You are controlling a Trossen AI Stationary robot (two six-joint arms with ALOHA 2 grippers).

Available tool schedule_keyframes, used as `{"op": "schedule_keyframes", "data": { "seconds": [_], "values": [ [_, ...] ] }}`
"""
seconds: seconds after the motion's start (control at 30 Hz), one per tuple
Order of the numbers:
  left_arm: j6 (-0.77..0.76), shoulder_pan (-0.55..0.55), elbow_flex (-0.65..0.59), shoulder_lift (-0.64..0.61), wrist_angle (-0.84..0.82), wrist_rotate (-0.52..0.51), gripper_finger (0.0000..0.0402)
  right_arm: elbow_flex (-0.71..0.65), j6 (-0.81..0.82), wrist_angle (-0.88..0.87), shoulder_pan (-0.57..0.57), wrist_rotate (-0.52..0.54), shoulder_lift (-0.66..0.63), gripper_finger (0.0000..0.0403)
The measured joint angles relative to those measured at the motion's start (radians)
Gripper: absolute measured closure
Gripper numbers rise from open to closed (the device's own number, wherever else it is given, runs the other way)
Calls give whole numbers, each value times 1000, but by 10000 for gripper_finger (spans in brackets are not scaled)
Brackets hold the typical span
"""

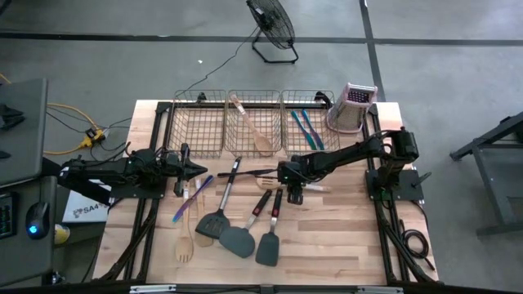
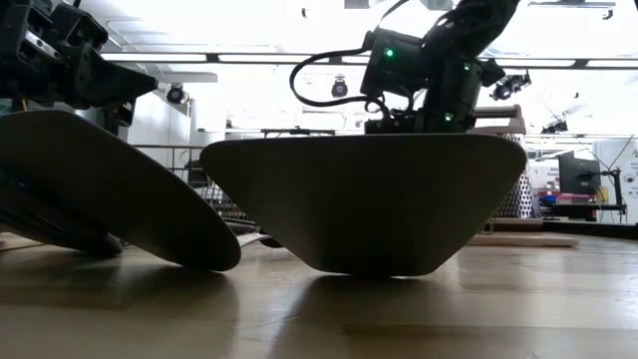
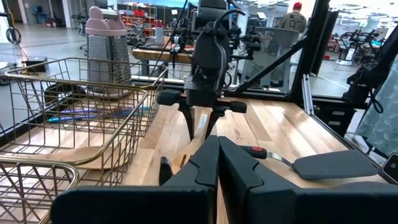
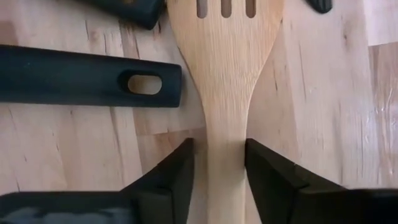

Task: Pick & Place Kitchen Items
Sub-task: Put the brown serving spoon into the middle wire basket

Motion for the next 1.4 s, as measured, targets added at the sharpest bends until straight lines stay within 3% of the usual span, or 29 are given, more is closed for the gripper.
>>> {"op": "schedule_keyframes", "data": {
  "seconds": [0.27,0.73,1.4],
  "values": [
    [0,0,0,0,0,0,398,0,0,-5,3,0,0,333],
    [0,0,0,0,0,0,398,-7,45,-34,3,1,-50,333],
    [0,0,0,0,0,0,398,-3,41,-47,9,10,-301,333]
  ]
}}
